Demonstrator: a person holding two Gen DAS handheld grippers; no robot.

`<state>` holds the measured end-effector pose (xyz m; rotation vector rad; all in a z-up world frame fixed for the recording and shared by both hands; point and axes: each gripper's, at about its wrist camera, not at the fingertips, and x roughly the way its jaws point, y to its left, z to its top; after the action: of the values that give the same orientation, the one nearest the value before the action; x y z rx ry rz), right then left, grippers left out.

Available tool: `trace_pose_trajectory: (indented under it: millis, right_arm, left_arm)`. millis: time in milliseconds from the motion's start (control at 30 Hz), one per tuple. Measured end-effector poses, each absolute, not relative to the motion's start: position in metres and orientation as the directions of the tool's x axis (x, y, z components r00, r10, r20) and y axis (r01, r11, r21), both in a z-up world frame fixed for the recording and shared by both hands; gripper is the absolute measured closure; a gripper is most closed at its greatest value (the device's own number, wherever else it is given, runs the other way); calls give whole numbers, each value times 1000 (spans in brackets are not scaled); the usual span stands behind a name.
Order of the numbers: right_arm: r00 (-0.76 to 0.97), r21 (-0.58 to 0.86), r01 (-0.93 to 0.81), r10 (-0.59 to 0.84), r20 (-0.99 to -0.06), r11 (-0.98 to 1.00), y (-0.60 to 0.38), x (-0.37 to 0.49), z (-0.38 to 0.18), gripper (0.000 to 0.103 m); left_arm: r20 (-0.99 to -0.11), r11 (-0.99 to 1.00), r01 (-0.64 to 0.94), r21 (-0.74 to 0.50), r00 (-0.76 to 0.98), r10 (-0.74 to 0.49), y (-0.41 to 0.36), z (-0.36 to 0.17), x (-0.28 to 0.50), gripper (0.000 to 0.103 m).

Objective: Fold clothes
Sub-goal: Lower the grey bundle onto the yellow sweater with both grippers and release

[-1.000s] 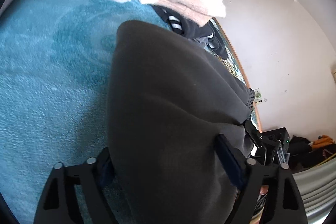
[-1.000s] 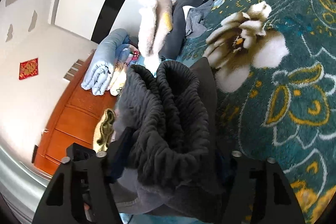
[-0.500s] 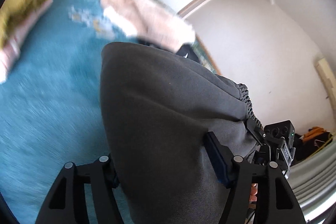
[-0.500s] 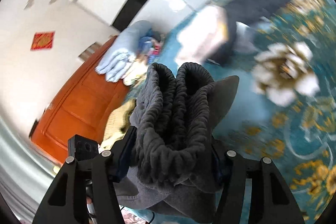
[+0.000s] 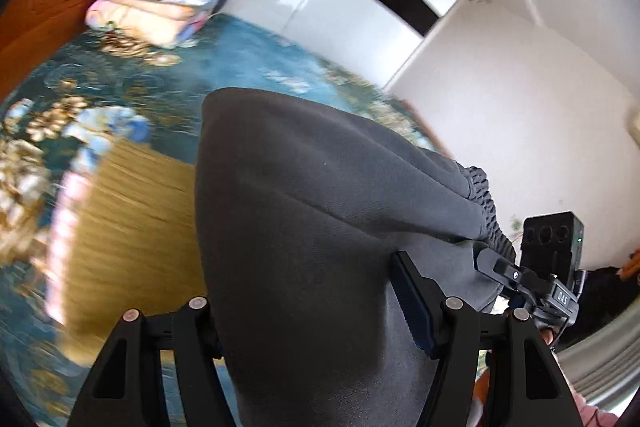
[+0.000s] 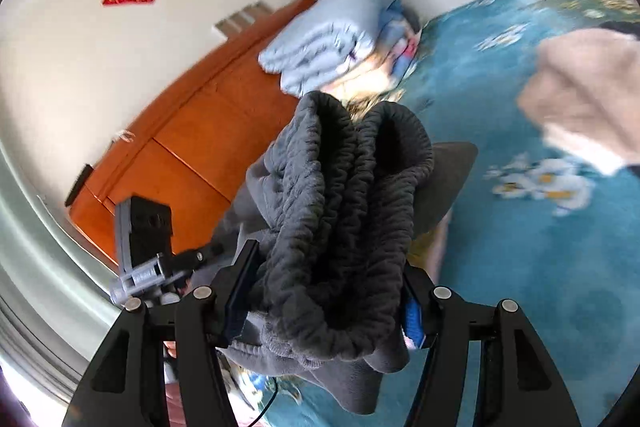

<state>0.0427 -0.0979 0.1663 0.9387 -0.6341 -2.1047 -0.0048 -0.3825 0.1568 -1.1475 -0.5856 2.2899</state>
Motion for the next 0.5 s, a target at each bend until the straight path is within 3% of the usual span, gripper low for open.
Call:
trace_pose_trajectory:
  millis: [100,233,367,500]
  right_arm:
    - [-425,707,387,-795,-434,-592,-136,18,152,39]
    - [-404,693,373,-780,-478,-617,-176,-4,128,39]
    - [-365,671,347,-753,-547,-655,-194,-20,95,38]
    - [-306,687,345,-768,-563,-640,-181,-24,79,33]
  left_arm:
    - [-620,-806,-218,-550,-540,569,-428,169,-31,33]
    - [-634,-843,-188,-505,-582,509,-462,145,-41,33]
    - [-663,-818,-71,-571,-548,511,-483,89,-58,33]
    - [-620,-769,-72,-635,-547,563,-495,70,-55,29]
